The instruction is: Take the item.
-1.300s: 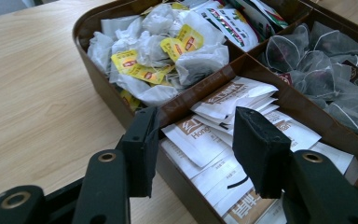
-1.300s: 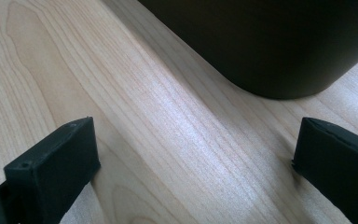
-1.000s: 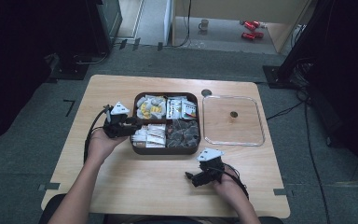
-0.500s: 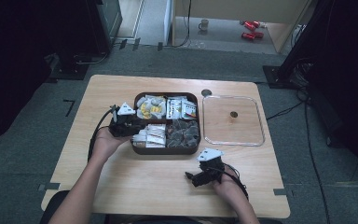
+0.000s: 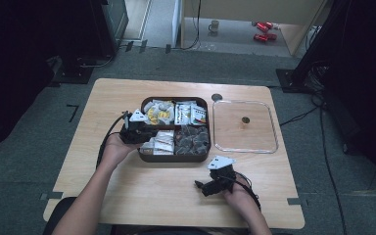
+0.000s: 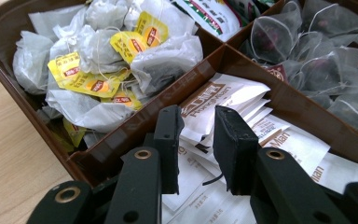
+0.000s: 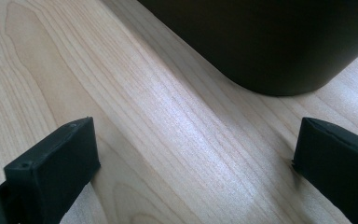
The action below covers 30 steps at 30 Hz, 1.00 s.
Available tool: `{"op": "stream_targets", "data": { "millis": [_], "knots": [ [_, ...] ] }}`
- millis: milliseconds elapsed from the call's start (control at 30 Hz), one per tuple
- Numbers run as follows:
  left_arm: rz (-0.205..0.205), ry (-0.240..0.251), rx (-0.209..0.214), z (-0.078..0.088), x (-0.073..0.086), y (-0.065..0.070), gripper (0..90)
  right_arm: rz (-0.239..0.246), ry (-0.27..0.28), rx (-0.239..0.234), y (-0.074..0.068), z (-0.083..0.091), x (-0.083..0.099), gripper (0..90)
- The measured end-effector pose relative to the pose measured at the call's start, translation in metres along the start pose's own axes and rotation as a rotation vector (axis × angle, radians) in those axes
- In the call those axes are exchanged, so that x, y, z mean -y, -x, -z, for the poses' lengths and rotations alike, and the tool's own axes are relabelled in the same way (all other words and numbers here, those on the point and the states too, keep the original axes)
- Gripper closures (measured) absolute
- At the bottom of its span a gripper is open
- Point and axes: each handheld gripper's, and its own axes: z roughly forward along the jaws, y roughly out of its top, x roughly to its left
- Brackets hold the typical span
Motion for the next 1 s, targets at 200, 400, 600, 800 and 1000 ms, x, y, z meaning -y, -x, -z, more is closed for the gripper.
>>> {"op": "stream_targets", "data": {
  "millis": [200, 400, 600, 800, 1000],
  "knots": [
    [-0.009, 0.002, 0.002, -0.003, 0.001, -0.001, 74.7, -0.003, 0.0, 0.001, 0.0, 0.0, 0.0, 0.0],
    [-0.028, -0.002, -0.001, -0.005, 0.001, -0.001, 76.3, -0.003, -0.001, 0.001, 0.0, 0.0, 0.0, 0.0],
    [-0.04, -0.007, 0.013, -0.01, -0.001, 0.001, 76.6, -0.004, 0.0, 0.001, 0.0, 0.0, 0.0, 0.0],
    [-0.055, -0.009, 0.006, -0.011, -0.001, 0.001, 73.6, -0.004, 0.0, 0.002, 0.0, 0.0, 0.0, 0.0],
    [-0.069, -0.019, 0.002, -0.012, -0.002, 0.001, 81.8, -0.004, 0.0, 0.002, 0.0, 0.0, 0.0, 0.0]
  ]
}}
